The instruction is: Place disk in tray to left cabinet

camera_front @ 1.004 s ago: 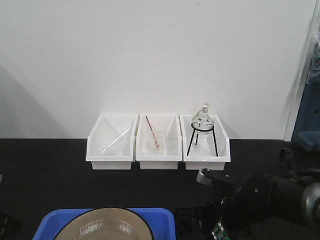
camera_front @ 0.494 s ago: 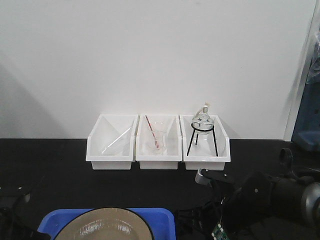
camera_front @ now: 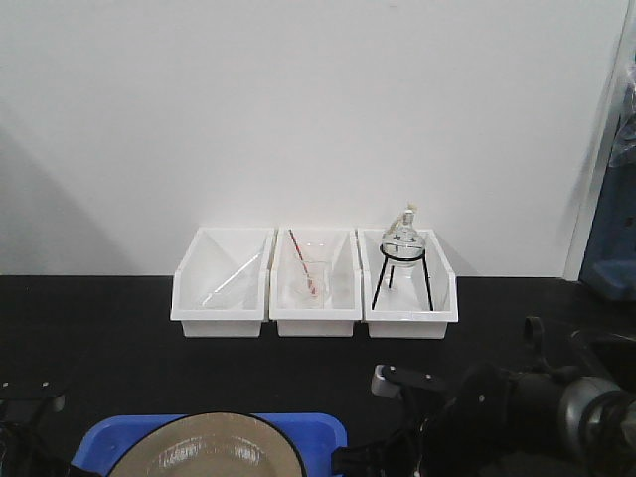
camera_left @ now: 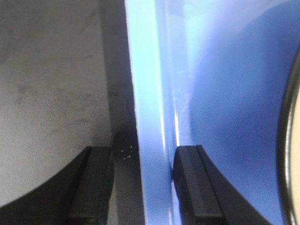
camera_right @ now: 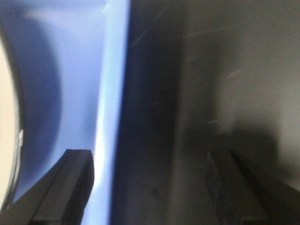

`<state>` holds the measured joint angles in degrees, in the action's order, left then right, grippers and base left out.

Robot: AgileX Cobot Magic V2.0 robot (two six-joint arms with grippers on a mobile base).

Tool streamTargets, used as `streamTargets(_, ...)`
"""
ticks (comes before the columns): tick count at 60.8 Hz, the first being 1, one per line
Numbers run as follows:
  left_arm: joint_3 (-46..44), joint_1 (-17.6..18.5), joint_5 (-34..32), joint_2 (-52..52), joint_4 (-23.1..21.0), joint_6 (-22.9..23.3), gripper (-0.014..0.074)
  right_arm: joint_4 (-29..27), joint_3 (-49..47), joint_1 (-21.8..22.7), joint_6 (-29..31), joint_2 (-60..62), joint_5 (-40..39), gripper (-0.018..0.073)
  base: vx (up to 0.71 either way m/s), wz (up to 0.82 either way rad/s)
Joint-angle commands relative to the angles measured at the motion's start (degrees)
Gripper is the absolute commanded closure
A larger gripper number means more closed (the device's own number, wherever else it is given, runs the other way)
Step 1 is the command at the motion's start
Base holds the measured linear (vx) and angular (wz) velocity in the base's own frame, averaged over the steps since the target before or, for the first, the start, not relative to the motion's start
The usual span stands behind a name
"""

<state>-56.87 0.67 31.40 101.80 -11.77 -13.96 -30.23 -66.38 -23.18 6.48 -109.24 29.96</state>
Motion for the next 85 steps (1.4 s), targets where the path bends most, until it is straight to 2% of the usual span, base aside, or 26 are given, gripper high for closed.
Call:
streamTargets(1,-1.74,0.33,-1.95,-2.25,-1.13,-0.01,0.0164,-1.69,-1.53,-1.97,1.78,2.24,-2.4,0.0006,0.0,0.0)
streamTargets(11,-1.74,0.33,-1.48,-2.25,-3.95,-0.25,0.0164,-1.69,-1.53,-4.29,0.94,0.82,-3.8,0.0012,0.0,0.0)
streamTargets(24,-1.74,0.33,-1.6,-1.47,-7.48,-3.52,0.0164,-3.3,-1.53,-4.29,-0.59,-0.99,-4.94,0.0067,0.0,0.0)
streamTargets(34,-1.74,0.33,-1.39,0.61,-10.01,-3.92,0.0164,-6.95,-1.53,-4.29,-0.21,-1.94,-6.72,0.0098,0.0,0.0)
streamTargets(43,-1.74,0.33,-1.56,1.11,-10.97,-3.94,0.017,-7.09,-1.6,-4.29,0.04,-2.83,-5.37,0.0137,0.0,0.0)
streamTargets(52,-1.74,0.4,-1.25,1.13,-12.09,-4.48,0.0249,-9.0,-1.6,-4.29,0.04,-3.19,-4.28,0.0244,0.0,0.0)
streamTargets(69,-1.74,0.45,0.96,1.13,-19.49,-5.39,0.0508,-9.4,-1.6,-4.2,0.04,-3.19,-3.66,0.0496,0.0,0.0)
streamTargets(79,-1.74,0.45,2.41,1.0,-23.85,-6.54,0.0605,-9.47,-1.6,-4.1,-0.02,-2.99,-3.64,0.0566,0.0,0.0)
streamTargets(85,-1.74,0.45,2.83,1.0,-27.42,-7.43,0.0605,-9.64,-1.6,-4.1,-0.13,-2.11,-3.6,0.0569,0.0,0.0)
